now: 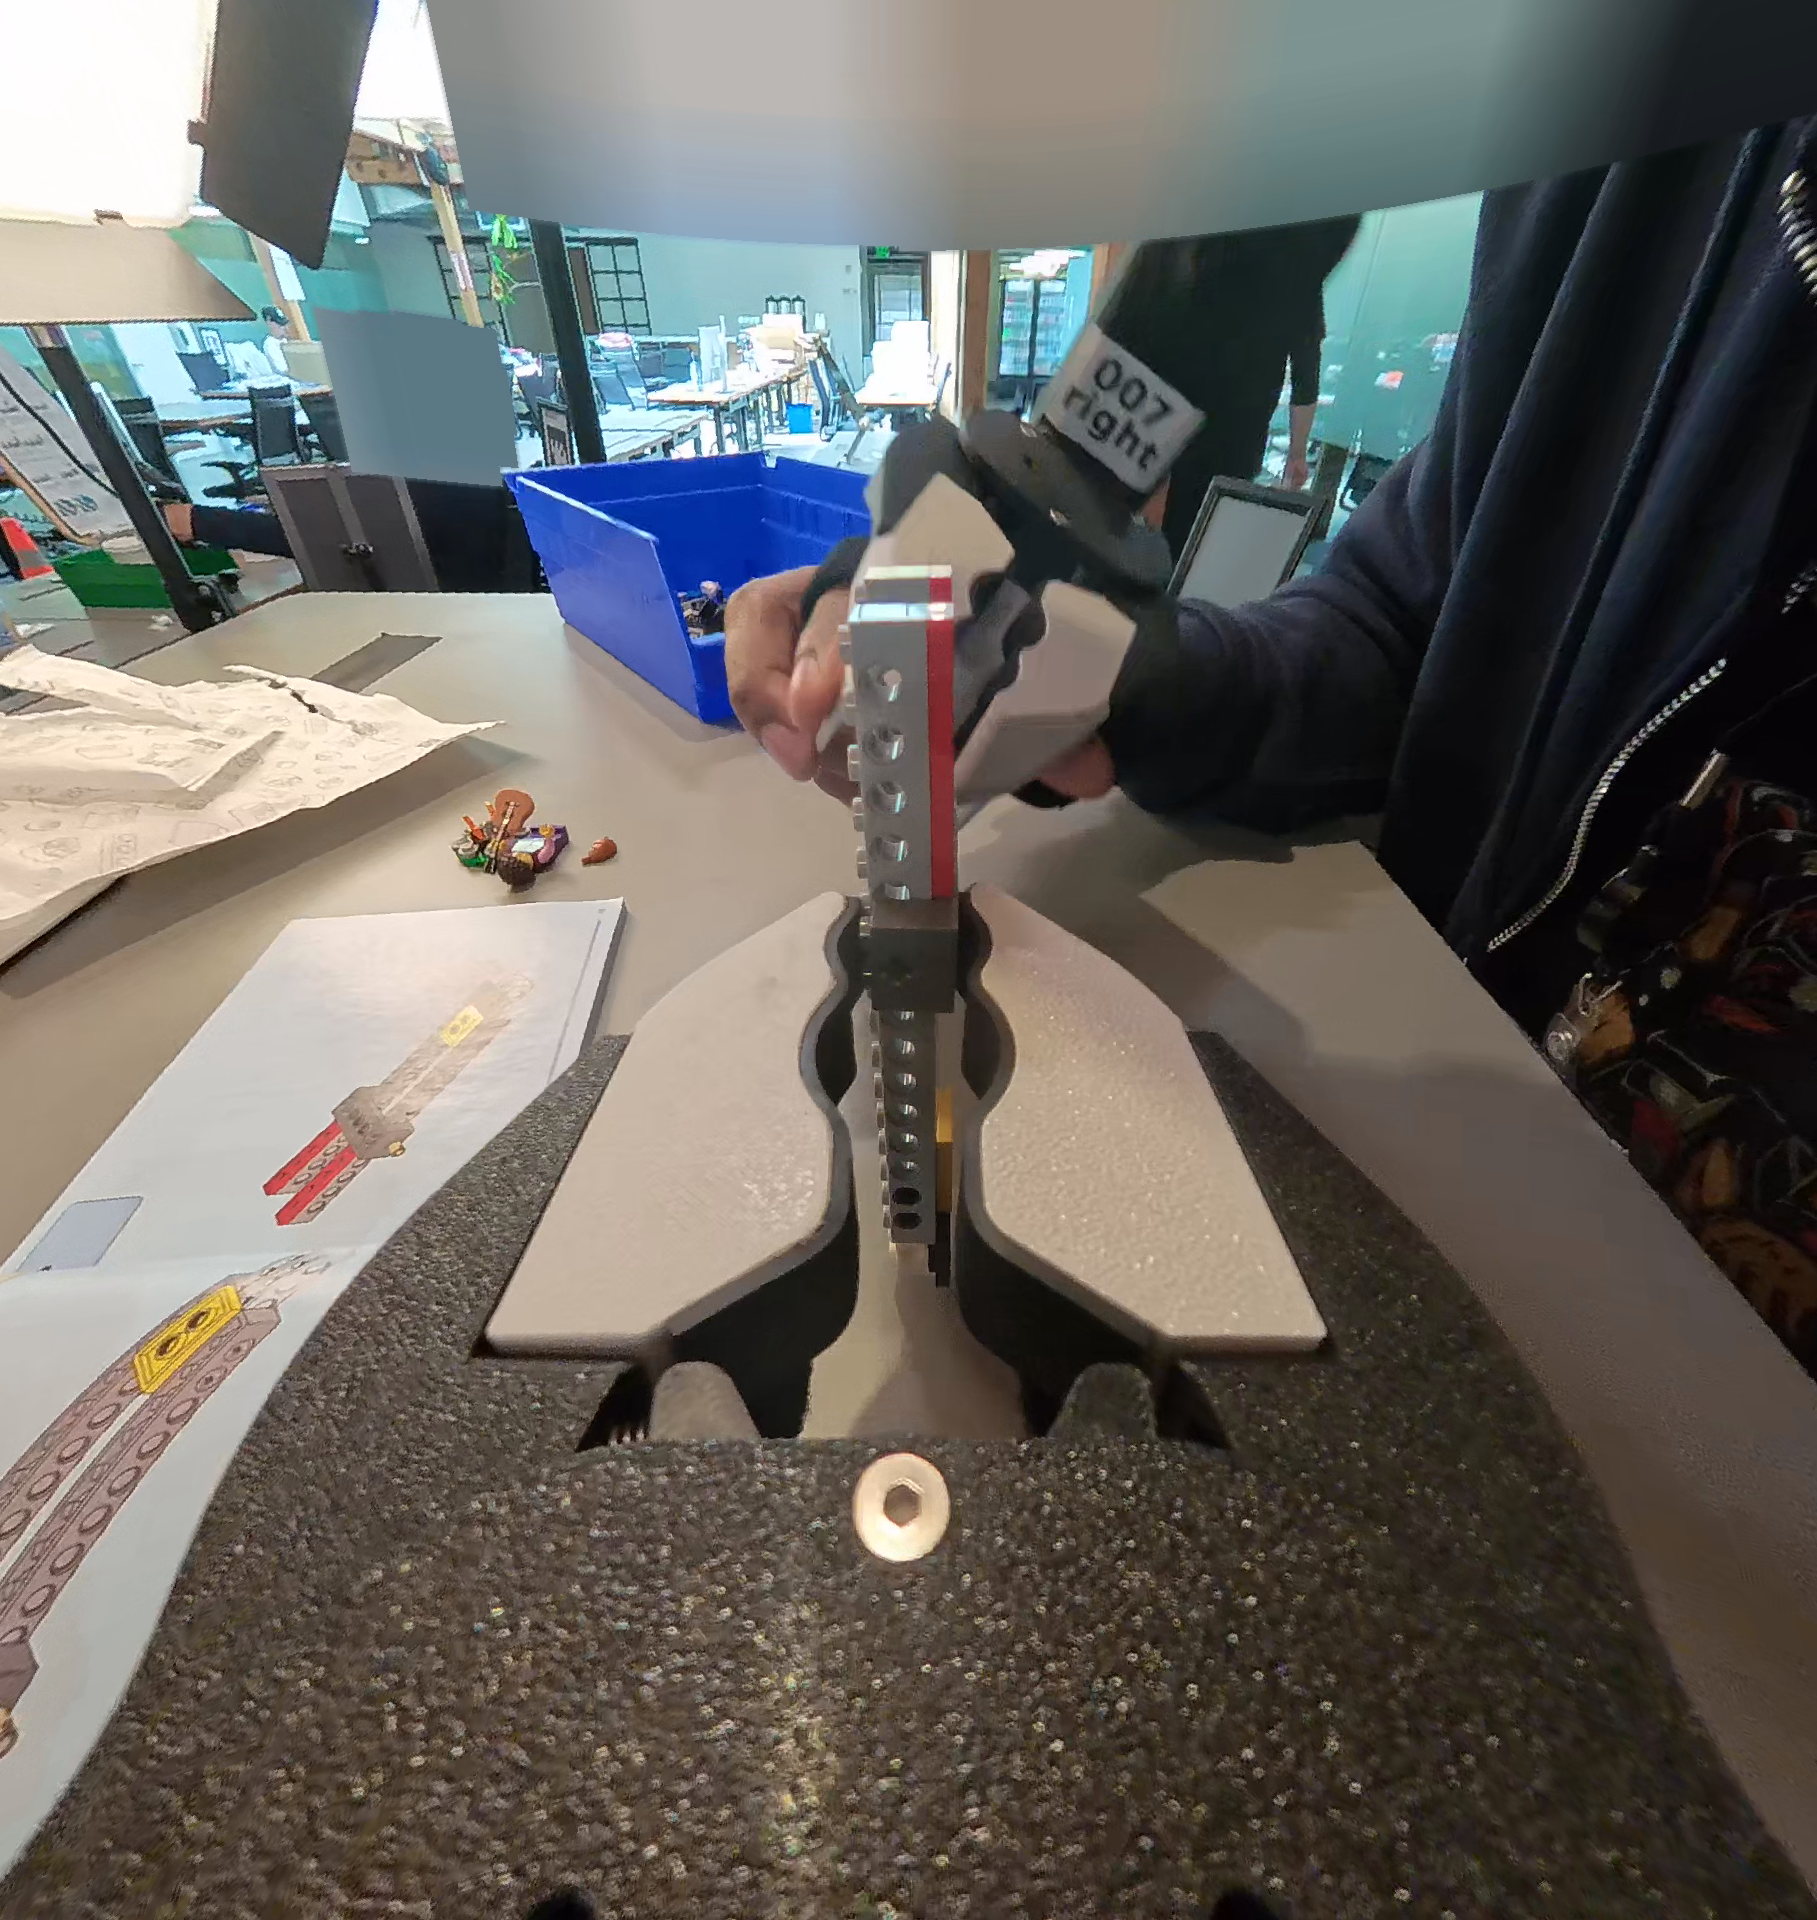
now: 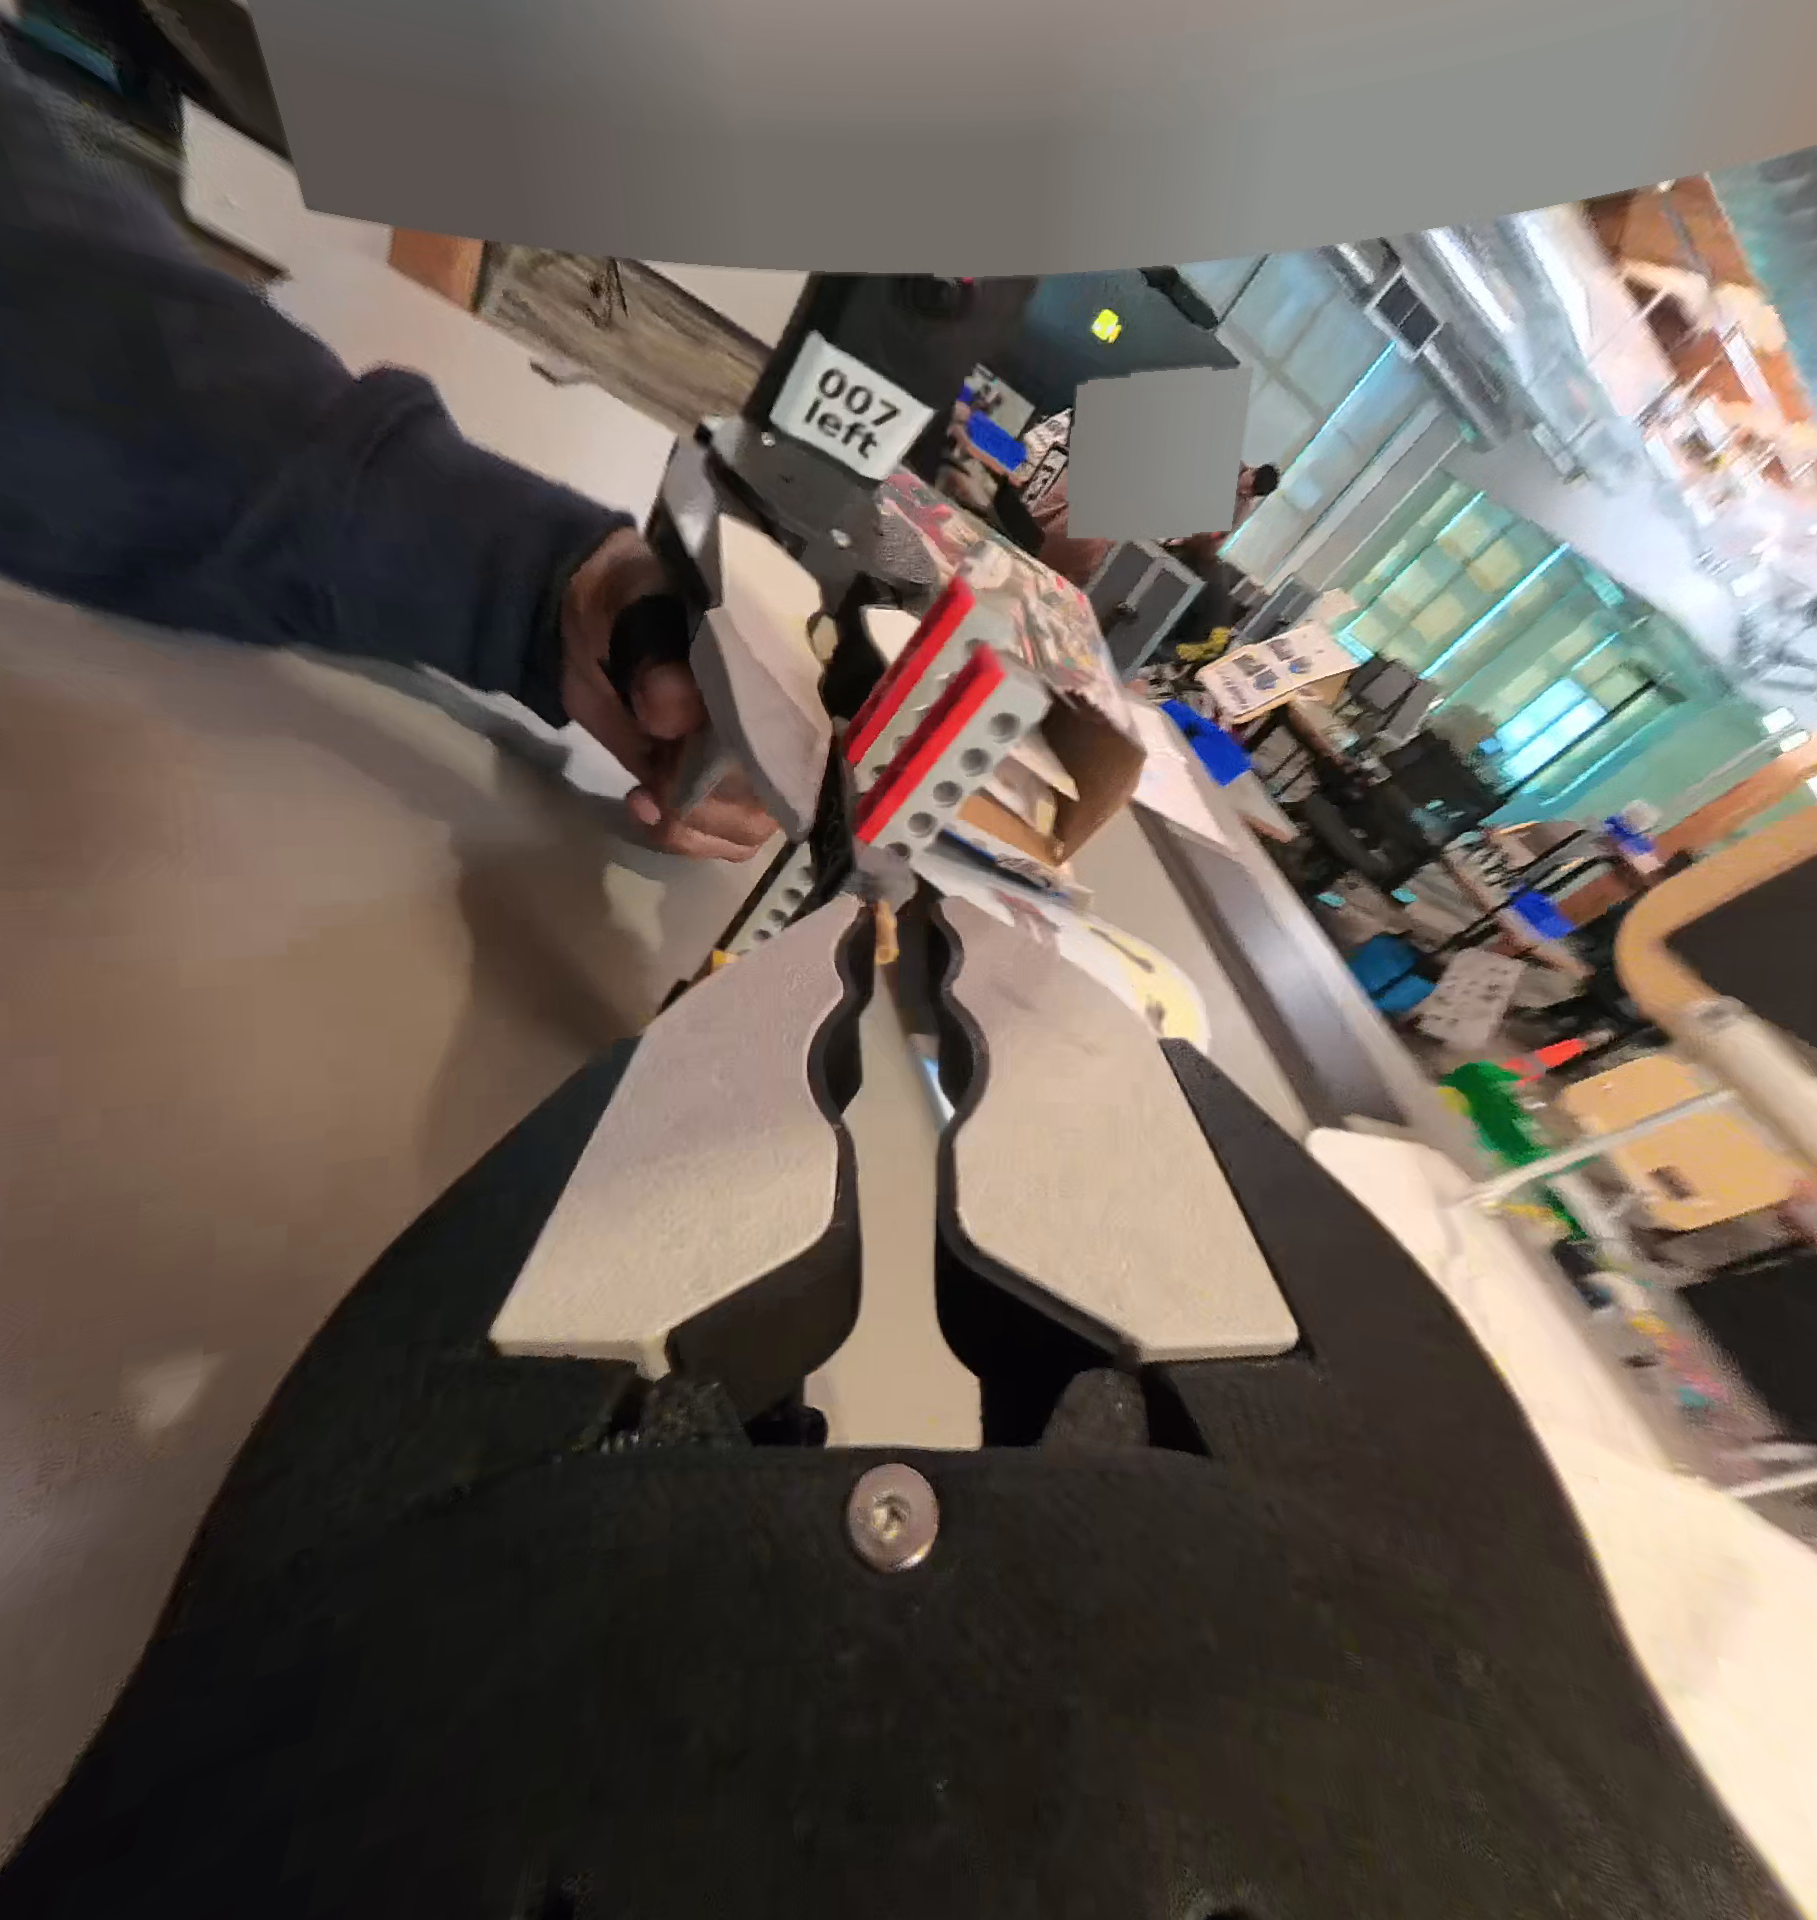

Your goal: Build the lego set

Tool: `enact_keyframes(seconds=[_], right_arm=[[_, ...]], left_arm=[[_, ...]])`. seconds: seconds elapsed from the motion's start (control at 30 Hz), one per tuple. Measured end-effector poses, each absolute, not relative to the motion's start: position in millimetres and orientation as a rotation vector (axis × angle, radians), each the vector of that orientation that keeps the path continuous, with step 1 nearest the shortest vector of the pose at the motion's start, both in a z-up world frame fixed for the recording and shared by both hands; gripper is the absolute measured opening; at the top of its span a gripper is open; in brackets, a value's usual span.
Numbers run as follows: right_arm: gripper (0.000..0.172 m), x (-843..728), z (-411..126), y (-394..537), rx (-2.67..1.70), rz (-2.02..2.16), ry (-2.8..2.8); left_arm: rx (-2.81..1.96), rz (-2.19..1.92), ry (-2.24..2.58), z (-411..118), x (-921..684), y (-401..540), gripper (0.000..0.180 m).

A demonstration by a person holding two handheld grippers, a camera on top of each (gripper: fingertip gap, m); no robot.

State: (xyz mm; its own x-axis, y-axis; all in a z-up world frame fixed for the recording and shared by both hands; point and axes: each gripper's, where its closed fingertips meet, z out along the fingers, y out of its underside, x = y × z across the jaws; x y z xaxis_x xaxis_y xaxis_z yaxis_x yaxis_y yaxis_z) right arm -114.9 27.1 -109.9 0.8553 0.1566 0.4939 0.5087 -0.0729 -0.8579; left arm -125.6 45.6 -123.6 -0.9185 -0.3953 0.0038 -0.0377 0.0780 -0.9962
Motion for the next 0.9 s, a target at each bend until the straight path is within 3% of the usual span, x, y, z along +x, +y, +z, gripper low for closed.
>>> enact_keyframes(seconds=[0.27, 0.9], right_arm=[[0.009, -117, -109, 21, -1.659, 0.024, -0.414], [0.004, -124, -119, 22, -1.703, 0.067, -0.442]], left_arm=[[-0.416, -1.945, 2.068, -120, -127, 46, 0.016], [-0.39, -1.943, 2.108, -125, -132, 39, 0.016]])
